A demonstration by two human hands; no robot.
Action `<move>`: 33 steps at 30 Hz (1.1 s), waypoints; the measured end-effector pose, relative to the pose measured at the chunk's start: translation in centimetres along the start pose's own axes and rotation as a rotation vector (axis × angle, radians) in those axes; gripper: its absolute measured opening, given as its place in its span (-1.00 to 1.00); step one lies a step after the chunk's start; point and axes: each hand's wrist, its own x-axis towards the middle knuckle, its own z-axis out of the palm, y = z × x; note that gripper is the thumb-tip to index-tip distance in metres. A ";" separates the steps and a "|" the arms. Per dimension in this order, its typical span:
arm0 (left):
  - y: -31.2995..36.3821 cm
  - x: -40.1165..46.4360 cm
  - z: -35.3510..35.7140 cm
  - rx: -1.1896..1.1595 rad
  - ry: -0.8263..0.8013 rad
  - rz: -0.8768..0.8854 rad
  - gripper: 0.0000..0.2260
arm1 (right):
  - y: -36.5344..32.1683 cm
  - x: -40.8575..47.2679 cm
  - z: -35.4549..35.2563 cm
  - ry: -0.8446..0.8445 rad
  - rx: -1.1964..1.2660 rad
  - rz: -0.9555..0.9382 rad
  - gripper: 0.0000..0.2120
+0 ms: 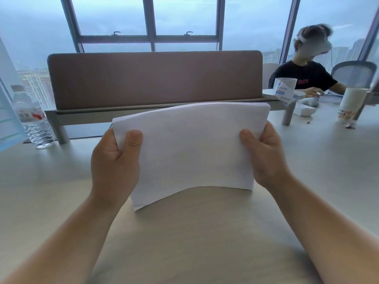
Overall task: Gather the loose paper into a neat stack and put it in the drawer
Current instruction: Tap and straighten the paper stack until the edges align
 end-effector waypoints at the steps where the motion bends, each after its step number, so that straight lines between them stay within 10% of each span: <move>1: -0.1 0.0 0.0 0.025 0.010 0.029 -0.89 | 0.0 0.0 0.0 0.004 0.005 -0.005 -0.71; 7: 0.4 0.1 -0.3 0.137 0.028 0.193 -0.67 | 0.0 0.1 0.1 0.003 0.003 0.004 -0.70; 19: -0.8 1.4 -0.6 0.076 0.157 -0.100 -0.64 | 0.7 0.4 -0.2 -0.034 -0.055 0.157 -0.95; 25: -0.9 1.4 0.4 -0.172 0.379 -0.403 -0.74 | -0.2 0.3 0.7 -0.088 0.300 0.707 -0.91; 33: -0.2 0.2 1.7 -0.406 -0.302 -0.662 -0.83 | 1.0 -1.9 3.0 -0.096 0.029 0.777 -0.73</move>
